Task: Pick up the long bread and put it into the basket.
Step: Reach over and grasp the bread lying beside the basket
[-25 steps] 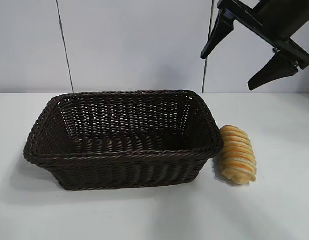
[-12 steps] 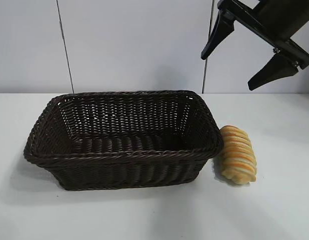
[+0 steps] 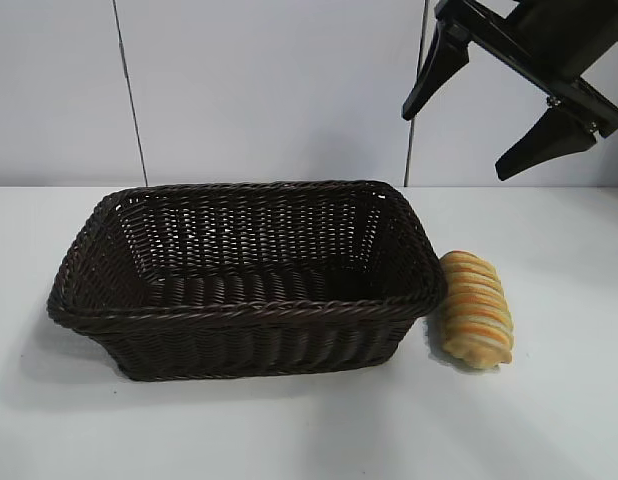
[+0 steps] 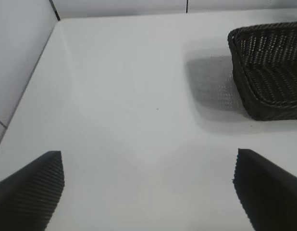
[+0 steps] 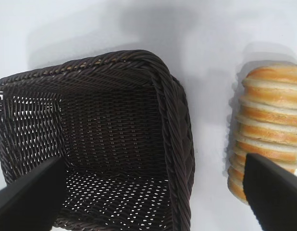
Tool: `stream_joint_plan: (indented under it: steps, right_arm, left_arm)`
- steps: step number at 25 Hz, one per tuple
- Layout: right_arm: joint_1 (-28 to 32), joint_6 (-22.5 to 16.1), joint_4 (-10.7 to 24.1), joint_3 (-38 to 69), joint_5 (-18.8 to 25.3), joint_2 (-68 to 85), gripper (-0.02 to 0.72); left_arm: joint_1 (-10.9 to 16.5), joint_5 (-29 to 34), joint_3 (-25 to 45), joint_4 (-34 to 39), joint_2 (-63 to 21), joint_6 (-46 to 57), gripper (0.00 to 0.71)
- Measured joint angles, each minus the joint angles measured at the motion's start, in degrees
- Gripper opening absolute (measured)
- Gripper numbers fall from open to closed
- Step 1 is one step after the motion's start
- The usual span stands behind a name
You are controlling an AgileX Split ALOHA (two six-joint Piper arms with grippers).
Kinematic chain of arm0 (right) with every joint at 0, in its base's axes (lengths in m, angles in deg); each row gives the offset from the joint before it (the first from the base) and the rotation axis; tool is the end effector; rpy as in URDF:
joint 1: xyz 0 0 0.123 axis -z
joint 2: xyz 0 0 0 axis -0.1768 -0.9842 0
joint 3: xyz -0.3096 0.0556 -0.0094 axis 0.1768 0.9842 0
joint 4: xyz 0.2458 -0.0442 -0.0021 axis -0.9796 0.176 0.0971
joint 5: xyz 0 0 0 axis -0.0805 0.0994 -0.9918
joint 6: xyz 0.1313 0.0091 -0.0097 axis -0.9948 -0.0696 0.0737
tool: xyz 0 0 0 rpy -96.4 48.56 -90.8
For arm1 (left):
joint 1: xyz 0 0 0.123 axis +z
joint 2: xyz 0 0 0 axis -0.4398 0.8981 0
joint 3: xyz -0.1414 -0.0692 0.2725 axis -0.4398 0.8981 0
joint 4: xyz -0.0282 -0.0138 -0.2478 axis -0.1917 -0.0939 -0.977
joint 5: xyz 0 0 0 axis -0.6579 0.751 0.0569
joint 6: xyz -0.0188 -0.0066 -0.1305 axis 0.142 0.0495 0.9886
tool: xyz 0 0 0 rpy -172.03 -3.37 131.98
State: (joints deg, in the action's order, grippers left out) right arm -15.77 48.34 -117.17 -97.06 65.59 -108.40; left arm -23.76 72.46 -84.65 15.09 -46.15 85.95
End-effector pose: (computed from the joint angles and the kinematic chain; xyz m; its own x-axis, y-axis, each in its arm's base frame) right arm 0.3809 0.0920 0.2656 -0.9320 0.1557 -0.3274 -0.0207 0.8788 0.4768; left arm 0.0035 -0.0006 0.2513 -0.6447 0.0287 -0.7639 -0.0006 0.9993 0.0380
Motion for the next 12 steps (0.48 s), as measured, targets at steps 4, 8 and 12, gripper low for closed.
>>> stream_joint_plan:
  steps: [4,8,12]
  right_arm:
    - [0.0,0.0,0.0,0.0,-0.4,0.0,0.696]
    - [0.0,0.0,0.0,0.0,-0.4,0.0,0.696]
    - [0.0,0.0,0.0,0.0,-0.4,0.0,0.696]
  left_arm:
    - [0.0,-1.9,1.1,-0.6,0.0,0.0,0.694]
    - [0.0,-2.7,1.1,-0.7,0.0,0.0,0.694]
    - [0.0,-3.0,1.1,-0.6,0.0,0.0,0.694]
